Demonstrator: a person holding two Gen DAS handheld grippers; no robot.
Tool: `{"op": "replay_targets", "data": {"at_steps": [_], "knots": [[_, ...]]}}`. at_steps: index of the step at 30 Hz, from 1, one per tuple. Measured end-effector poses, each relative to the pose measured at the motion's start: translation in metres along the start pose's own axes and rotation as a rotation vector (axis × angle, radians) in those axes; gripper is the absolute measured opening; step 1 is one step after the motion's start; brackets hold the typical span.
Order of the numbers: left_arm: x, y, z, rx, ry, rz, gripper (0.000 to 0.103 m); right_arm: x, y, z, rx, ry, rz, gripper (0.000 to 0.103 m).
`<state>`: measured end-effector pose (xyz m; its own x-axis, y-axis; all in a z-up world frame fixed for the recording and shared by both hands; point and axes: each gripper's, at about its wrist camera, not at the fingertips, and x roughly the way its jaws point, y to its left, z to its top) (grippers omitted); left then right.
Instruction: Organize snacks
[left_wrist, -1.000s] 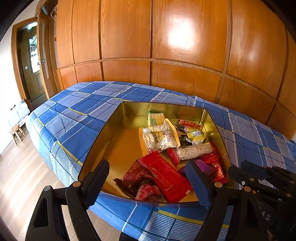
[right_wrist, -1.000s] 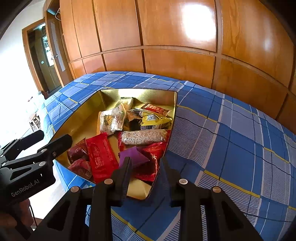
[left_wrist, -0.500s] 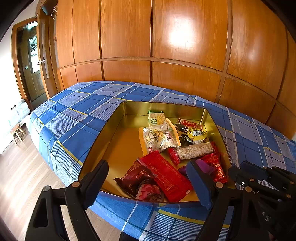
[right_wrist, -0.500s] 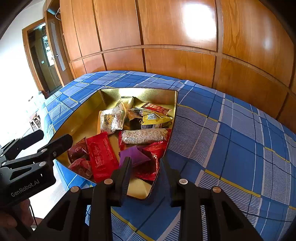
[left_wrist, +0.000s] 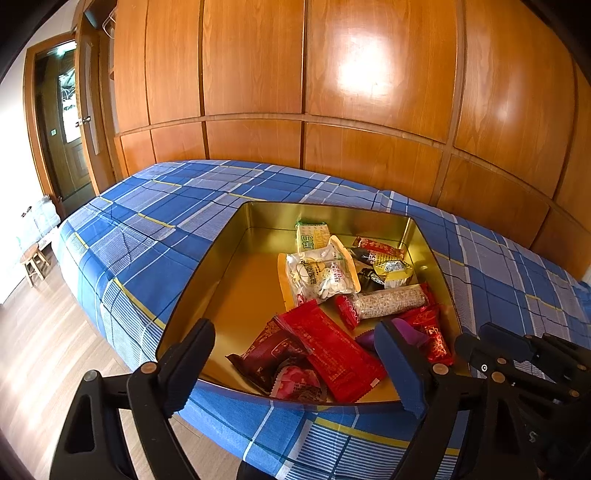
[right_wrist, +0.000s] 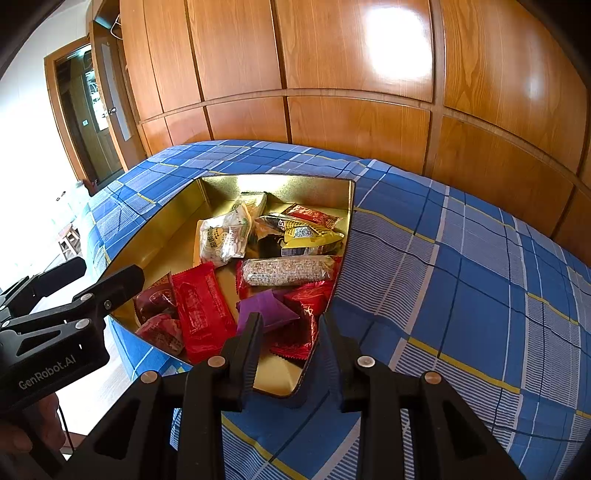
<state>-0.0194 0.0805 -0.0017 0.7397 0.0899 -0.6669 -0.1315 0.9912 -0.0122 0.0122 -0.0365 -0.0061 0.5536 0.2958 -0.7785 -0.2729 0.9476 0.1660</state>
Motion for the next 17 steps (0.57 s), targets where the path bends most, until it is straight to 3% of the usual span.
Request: {"op": "replay_targets", "data": {"at_steps": [17], "knots": [[0.000, 0.000, 0.002, -0.005, -0.015, -0.005, 0.093, -0.004, -0.012, 0.002, 0.015, -0.013, -0.009, 0.031]]}}
